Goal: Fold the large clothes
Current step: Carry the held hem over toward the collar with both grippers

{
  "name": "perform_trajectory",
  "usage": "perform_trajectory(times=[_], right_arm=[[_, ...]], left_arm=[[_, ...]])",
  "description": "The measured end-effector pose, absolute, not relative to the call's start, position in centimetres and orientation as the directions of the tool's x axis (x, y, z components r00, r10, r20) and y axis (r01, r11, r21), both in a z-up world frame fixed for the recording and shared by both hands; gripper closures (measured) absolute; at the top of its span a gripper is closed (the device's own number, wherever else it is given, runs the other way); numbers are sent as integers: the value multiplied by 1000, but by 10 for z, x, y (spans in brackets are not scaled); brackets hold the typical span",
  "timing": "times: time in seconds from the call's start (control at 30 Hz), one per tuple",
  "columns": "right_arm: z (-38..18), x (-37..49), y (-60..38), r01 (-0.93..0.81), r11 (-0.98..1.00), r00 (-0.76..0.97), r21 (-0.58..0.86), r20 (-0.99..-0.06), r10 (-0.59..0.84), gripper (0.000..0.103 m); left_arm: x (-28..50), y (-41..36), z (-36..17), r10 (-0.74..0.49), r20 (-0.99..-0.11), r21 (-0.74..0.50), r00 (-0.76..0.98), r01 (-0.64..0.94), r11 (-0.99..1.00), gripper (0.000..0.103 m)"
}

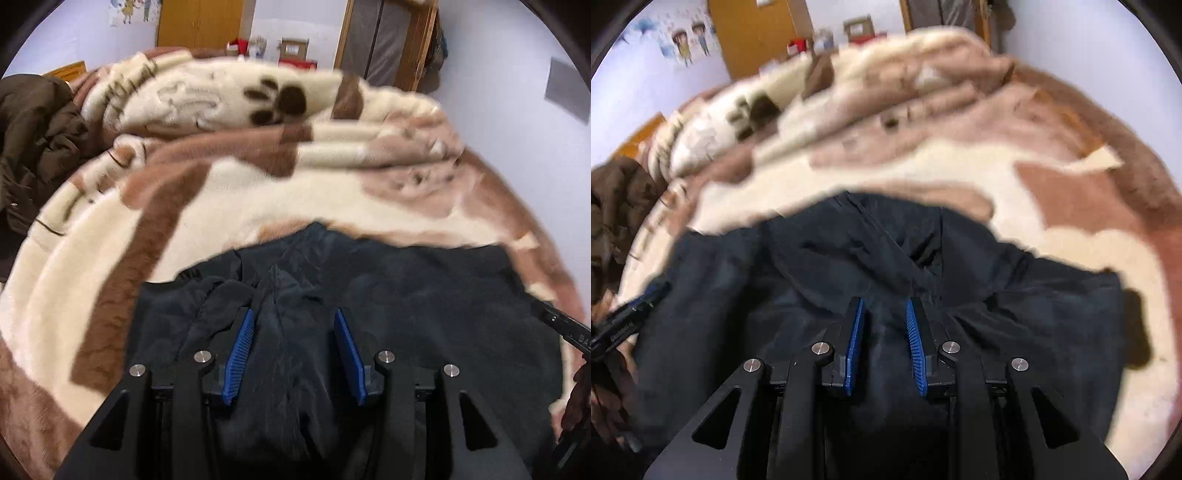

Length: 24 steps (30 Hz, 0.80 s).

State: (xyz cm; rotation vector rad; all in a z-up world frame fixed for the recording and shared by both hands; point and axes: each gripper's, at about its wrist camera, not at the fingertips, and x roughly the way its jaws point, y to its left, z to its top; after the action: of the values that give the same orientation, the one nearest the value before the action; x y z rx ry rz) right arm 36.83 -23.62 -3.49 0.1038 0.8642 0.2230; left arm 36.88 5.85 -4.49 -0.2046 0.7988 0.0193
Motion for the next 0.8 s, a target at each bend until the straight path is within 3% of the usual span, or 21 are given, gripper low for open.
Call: perform_trajectory(times=[0.13, 0.3, 0.43, 0.57, 0.7, 0.8], right_arm=[[-7, 319, -214, -267, 934, 643, 237, -678, 355, 78], [-64, 324, -185, -291, 939, 523, 186, -790, 319, 78], [-89, 335, -188, -291, 940, 512, 178, -801, 310, 81], [-72, 334, -185, -283, 943, 493, 175, -817, 300, 82], [-27, 291, -191, -312, 928, 551, 202, -758, 350, 80], [-30, 267, -192, -321, 920, 539, 225, -756, 373, 80]], left_arm=[[326, 38, -23, -159, -654, -233, 740, 3, 972, 55], [327, 1, -73, -179, -746, -188, 641, 55, 981, 54], [337, -1, -94, -175, -758, -199, 628, 33, 979, 53], [333, -1, -78, -170, -774, -197, 610, 23, 980, 54], [293, 5, -48, -221, -725, -242, 653, 60, 968, 55], [270, 0, -52, -257, -720, -258, 645, 95, 962, 55]])
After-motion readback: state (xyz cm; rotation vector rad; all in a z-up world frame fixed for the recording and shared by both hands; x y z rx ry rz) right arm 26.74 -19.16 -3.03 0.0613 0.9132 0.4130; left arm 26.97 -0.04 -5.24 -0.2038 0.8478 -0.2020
